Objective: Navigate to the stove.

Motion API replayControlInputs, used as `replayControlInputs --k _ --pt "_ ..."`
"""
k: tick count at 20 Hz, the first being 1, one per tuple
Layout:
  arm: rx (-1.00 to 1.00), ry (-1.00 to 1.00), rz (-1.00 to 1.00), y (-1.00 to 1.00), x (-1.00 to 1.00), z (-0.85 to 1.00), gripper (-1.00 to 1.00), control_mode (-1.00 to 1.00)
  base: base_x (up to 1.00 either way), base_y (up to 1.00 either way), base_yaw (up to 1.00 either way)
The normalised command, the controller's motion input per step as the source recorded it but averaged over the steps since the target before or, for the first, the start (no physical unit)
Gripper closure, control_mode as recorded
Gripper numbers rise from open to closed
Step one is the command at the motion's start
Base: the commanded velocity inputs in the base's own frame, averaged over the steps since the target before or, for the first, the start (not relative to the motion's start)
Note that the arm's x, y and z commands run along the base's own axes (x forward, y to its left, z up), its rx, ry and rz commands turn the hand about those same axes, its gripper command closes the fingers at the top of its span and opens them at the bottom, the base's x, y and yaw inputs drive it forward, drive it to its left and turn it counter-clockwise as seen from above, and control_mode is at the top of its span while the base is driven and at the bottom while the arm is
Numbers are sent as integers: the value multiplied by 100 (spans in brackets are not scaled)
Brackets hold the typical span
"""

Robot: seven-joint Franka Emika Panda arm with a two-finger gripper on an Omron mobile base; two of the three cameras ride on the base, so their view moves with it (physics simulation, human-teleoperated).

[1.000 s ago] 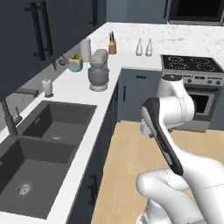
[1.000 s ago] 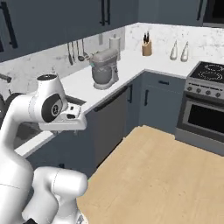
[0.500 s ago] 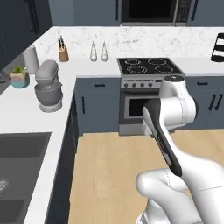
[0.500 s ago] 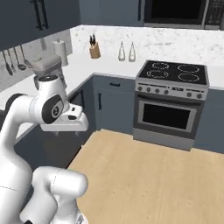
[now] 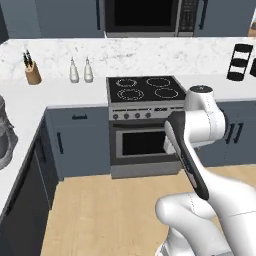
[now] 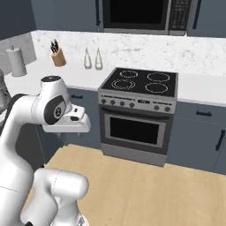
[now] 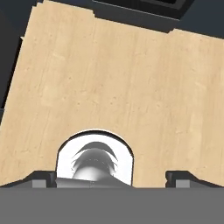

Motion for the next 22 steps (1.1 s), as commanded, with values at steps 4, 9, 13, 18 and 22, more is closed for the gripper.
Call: replayControlInputs --k 4,9,13,18,22 --pt "0 0 0 0 0 0 -100 100 100 -63 -5" --pt "0 0 0 0 0 0 -100 100 100 -27 0" --pt "0 0 0 0 0 0 -100 100 100 -6 0" --pt "0 0 0 0 0 0 -100 100 98 -10 -2" --pt "0 0 0 0 0 0 -100 100 74 -16 -5"
